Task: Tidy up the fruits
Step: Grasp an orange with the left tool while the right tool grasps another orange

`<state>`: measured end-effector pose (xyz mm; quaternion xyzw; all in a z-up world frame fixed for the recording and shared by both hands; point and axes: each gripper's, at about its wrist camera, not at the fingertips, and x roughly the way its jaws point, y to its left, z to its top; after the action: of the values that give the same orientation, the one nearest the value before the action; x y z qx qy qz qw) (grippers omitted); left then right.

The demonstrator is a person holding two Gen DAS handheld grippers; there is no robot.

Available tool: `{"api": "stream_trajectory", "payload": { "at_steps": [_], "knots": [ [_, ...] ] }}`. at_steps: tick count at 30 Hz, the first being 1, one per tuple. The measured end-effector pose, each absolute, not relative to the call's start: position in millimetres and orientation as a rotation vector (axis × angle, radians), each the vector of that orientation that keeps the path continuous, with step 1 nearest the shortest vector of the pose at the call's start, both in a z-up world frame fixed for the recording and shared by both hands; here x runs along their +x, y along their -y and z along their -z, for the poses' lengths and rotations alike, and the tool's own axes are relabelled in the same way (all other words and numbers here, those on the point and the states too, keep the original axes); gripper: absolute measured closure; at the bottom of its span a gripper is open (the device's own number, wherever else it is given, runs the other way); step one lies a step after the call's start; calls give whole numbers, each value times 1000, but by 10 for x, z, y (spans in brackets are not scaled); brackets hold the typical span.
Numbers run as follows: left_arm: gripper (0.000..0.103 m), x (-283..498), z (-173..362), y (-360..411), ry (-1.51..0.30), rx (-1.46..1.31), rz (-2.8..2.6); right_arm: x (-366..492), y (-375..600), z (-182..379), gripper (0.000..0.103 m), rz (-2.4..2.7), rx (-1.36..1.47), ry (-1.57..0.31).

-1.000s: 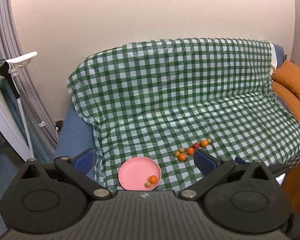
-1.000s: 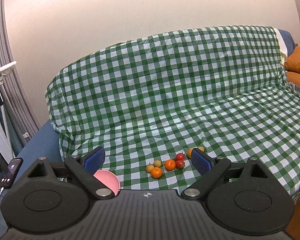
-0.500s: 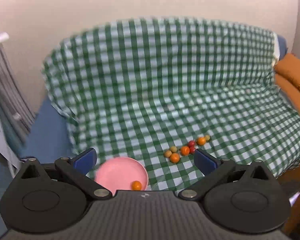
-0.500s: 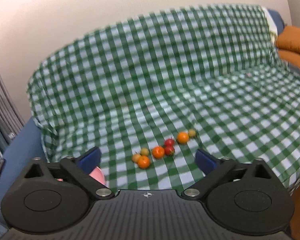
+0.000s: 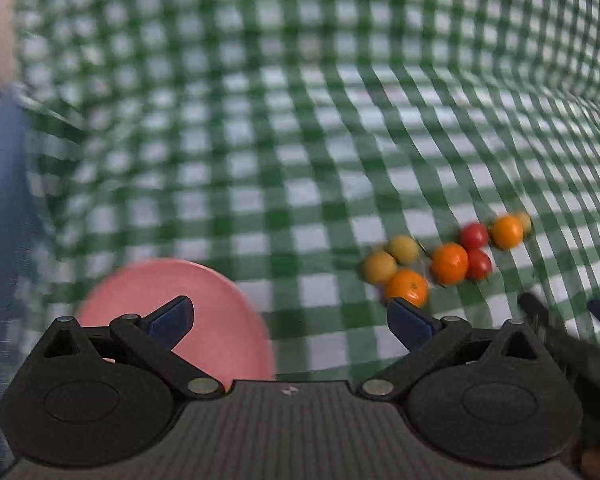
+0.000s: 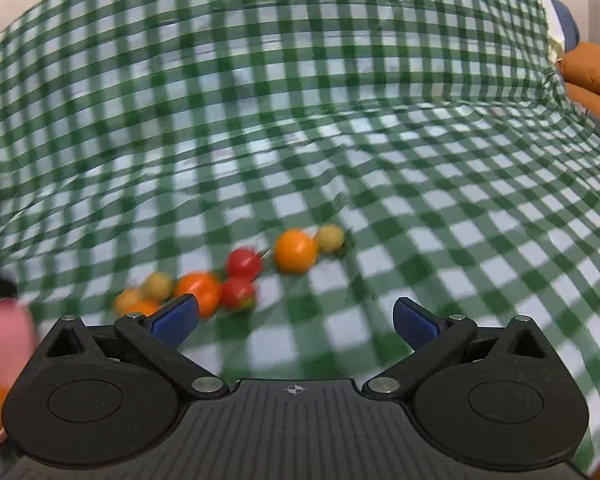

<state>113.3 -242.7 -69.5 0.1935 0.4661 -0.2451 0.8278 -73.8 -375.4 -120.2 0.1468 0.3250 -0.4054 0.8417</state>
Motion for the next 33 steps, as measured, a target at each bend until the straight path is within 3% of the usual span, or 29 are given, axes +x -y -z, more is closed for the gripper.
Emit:
{"api": "stream_trajectory", "payload": {
  "at_steps": [8,12,18,20,22,25,28,29,30,33],
  "knots": [
    [0,1377,1293,2852,-1209,274,503,-423,4369,1450,1,913,332,-655],
    [0,1432,1467,2924,-1235,262,474,-249,4468,1559,1,905,301,-673],
    [0,1569,1606,2973,-1283,207,522,-89,4489,1673,15,891,304,-712],
    [0,1621,1664,2997,-1317,195,531,-92,4479,1673,35,887,295,-708],
    [0,1625,1678,3023,-1318,199,526,-89,4502,1681,47,887,297,-750],
    [2,1620,1671,3143,-1329,203,576,-173,4606,1694,47,891,401,-756],
    [26,1614,1618,3148,-1327,177,568,-196,4632,1703,64,908,407,-757],
    [47,1620,1595,3139,-1322,171,562,-204,4634,1695,64,919,400,-758],
    [60,1631,1577,3117,-1341,141,588,-214,4645,1689,64,922,410,-756],
    [60,1615,1481,3019,-1369,96,574,-243,4674,1661,64,927,422,-754]
  ]
}}
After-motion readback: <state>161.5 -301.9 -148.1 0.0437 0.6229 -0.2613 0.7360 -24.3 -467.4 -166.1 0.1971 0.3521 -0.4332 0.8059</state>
